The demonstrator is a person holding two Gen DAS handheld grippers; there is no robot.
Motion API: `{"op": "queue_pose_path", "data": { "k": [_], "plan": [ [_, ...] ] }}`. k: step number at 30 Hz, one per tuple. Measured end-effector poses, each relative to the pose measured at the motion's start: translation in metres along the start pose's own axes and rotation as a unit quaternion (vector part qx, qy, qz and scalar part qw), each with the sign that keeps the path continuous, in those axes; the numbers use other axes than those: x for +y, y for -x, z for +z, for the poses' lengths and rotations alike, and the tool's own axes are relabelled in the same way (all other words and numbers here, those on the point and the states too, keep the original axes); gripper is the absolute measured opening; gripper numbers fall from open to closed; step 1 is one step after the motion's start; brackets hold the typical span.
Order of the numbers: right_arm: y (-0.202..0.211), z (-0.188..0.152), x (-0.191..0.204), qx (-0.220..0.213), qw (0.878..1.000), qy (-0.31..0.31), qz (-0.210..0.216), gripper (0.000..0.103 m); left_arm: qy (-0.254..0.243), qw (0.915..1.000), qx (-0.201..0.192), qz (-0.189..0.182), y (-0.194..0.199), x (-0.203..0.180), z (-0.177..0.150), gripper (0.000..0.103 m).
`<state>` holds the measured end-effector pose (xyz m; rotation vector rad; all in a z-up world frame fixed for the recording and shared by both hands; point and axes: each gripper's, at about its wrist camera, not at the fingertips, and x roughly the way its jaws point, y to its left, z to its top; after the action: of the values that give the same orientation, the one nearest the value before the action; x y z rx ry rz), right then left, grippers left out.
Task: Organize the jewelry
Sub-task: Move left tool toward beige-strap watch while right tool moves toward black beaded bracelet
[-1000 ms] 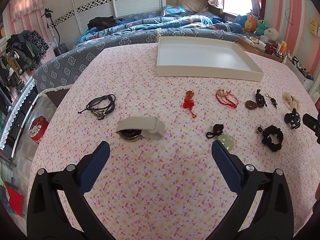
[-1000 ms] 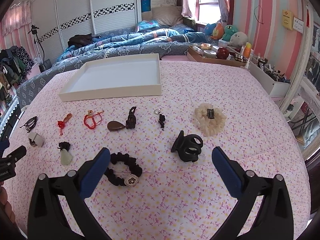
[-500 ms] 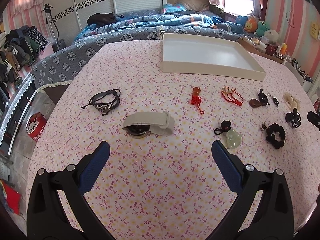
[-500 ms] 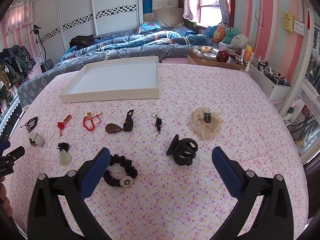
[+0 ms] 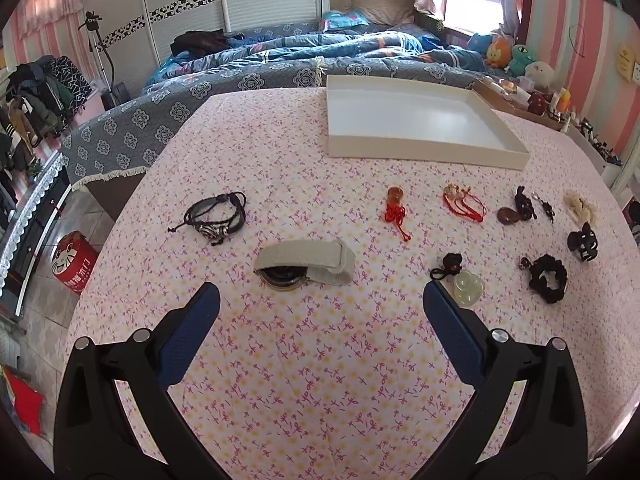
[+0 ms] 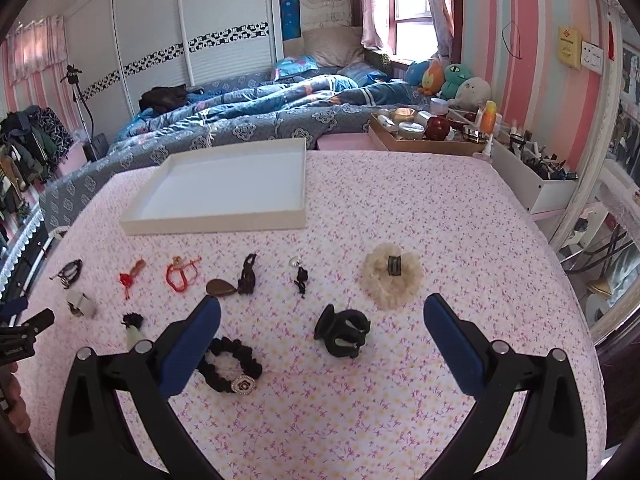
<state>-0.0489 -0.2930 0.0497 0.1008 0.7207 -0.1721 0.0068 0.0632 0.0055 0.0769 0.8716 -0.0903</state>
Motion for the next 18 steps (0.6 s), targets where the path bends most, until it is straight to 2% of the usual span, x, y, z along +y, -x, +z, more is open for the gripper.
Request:
{"op": "queue_pose_path", "data": {
  "k": [10,18],
  "plan": [
    [-0.001,0.012,0.007,0.007,1.0,0.008,0.014,0.101,-0.004,0.9999,-0.004,-0.01,0.004,0.002,0.008,0.1],
    [-0.02,0.0,0.018,0.032,0.999,0.009,0.021,0.101,-0.01,0.9997,-0.005,-0.024,0.0,0.002,0.007,0.1]
  ]
}}
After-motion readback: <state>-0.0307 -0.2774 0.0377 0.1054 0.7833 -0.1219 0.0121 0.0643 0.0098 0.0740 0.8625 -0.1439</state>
